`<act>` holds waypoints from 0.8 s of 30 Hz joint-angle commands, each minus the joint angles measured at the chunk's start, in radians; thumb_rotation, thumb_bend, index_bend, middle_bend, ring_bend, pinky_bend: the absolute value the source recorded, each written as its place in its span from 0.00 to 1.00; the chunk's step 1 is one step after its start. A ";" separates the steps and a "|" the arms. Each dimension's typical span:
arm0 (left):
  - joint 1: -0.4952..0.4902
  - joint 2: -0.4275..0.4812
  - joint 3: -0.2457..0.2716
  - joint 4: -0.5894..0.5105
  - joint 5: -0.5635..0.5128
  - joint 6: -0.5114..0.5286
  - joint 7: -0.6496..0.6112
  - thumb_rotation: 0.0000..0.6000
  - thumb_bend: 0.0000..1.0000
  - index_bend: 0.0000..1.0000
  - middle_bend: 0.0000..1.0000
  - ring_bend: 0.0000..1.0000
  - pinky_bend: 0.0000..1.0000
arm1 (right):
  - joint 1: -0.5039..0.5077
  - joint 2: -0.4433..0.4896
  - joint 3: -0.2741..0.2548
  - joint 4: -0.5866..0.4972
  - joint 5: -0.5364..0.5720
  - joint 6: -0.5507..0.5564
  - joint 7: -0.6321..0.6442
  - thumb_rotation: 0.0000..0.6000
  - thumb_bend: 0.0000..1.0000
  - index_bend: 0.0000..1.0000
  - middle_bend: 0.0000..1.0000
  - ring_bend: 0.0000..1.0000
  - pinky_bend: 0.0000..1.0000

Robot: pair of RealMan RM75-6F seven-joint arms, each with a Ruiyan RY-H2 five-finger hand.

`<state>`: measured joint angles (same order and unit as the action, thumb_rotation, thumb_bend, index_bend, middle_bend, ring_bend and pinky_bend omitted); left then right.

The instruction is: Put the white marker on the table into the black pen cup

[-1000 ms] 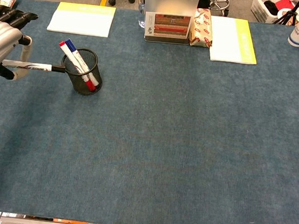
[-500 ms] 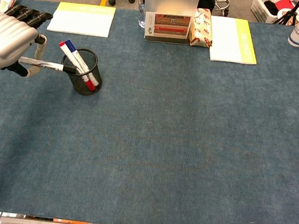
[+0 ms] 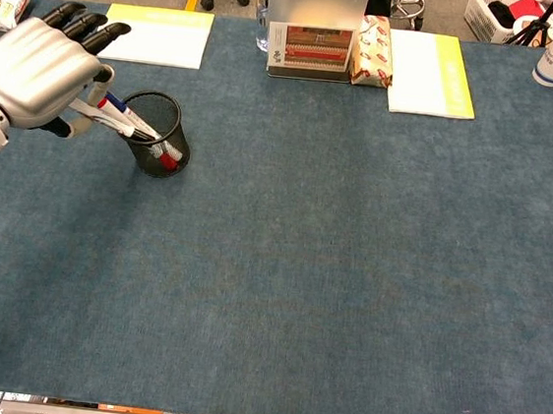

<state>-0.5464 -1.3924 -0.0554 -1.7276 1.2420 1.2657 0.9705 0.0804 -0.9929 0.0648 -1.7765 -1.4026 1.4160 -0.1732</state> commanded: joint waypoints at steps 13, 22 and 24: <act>-0.027 -0.047 0.000 0.026 0.051 -0.014 -0.004 1.00 0.28 0.17 0.00 0.00 0.00 | 0.001 0.000 -0.002 -0.003 0.006 -0.005 -0.003 1.00 0.57 0.35 0.39 0.45 0.69; -0.021 -0.047 -0.006 0.033 0.049 -0.001 -0.003 1.00 0.22 0.07 0.00 0.00 0.00 | 0.004 0.000 -0.002 -0.002 0.009 -0.010 -0.005 1.00 0.57 0.35 0.39 0.45 0.69; -0.017 -0.041 -0.009 0.032 0.047 0.004 -0.006 1.00 0.22 0.08 0.00 0.00 0.00 | 0.004 0.000 -0.002 -0.003 0.008 -0.009 -0.006 1.00 0.57 0.35 0.39 0.45 0.69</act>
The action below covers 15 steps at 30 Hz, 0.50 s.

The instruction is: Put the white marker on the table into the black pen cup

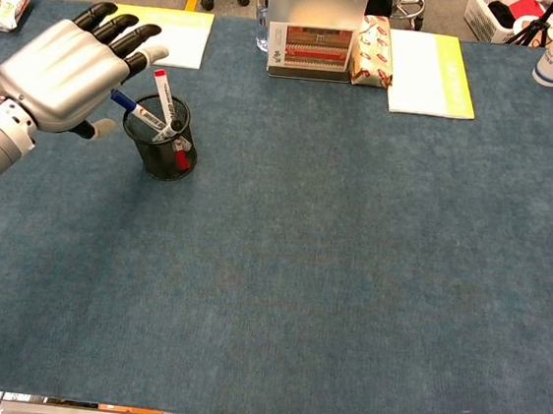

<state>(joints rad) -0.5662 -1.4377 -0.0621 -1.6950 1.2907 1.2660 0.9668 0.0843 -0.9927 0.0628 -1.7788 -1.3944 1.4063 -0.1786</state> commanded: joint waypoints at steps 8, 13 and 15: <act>0.055 0.076 0.002 -0.059 -0.018 0.063 -0.030 1.00 0.22 0.14 0.00 0.00 0.00 | -0.001 0.001 0.000 -0.001 -0.004 0.006 0.002 1.00 0.57 0.36 0.39 0.45 0.69; 0.109 0.132 0.002 -0.110 -0.023 0.122 -0.103 1.00 0.22 0.23 0.00 0.00 0.00 | -0.005 0.002 0.001 -0.004 -0.011 0.018 0.003 1.00 0.57 0.35 0.39 0.45 0.69; 0.142 0.153 0.011 -0.142 -0.010 0.160 -0.142 1.00 0.22 0.28 0.03 0.02 0.03 | -0.007 0.002 0.002 -0.005 -0.015 0.025 0.003 1.00 0.57 0.36 0.39 0.45 0.69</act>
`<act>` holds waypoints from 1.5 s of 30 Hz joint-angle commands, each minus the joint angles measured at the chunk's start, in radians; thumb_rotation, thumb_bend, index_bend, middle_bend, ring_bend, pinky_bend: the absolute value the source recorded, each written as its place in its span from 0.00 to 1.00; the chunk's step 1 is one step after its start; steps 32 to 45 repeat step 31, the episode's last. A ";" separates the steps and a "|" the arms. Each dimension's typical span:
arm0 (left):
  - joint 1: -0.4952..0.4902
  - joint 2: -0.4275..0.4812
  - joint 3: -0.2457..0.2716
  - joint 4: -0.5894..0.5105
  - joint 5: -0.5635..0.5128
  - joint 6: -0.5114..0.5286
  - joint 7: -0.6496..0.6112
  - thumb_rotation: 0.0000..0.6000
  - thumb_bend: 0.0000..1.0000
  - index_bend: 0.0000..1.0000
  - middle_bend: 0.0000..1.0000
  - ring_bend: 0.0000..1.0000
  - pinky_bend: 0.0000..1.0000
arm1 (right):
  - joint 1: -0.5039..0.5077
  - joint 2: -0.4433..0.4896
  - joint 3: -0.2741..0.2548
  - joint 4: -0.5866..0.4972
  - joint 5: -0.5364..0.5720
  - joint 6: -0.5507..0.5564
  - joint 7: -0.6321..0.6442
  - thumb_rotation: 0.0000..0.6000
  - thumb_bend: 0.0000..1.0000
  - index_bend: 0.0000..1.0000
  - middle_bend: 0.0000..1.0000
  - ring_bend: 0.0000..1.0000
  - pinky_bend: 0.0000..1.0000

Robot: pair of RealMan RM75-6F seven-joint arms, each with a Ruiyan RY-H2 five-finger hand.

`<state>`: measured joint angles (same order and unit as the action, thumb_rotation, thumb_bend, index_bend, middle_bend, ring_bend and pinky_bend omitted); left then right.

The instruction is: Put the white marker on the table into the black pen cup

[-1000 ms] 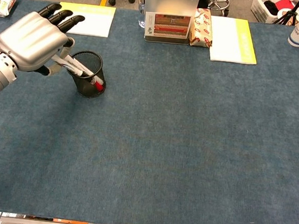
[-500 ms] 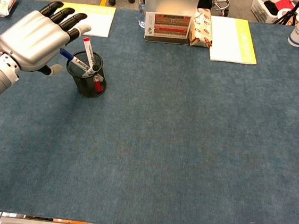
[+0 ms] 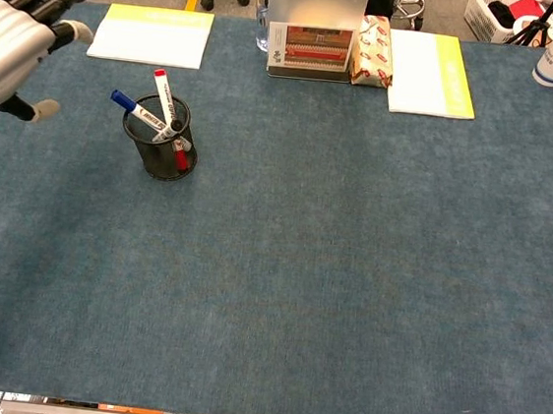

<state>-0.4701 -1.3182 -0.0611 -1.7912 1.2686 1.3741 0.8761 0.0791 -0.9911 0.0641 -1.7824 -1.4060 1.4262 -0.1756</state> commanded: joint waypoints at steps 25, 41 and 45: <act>0.285 0.206 0.085 0.042 0.170 0.163 -0.771 1.00 0.22 0.34 0.22 0.16 0.16 | -0.051 -0.008 -0.007 -0.034 -0.074 0.126 -0.116 1.00 0.48 0.36 0.40 0.45 0.69; 0.298 0.211 0.045 0.086 0.115 0.145 -0.844 1.00 0.22 0.36 0.24 0.18 0.19 | -0.052 -0.009 -0.004 -0.035 -0.058 0.117 -0.120 1.00 0.48 0.36 0.40 0.45 0.69; 0.298 0.211 0.045 0.086 0.115 0.145 -0.844 1.00 0.22 0.36 0.24 0.18 0.19 | -0.052 -0.009 -0.004 -0.035 -0.058 0.117 -0.120 1.00 0.48 0.36 0.40 0.45 0.69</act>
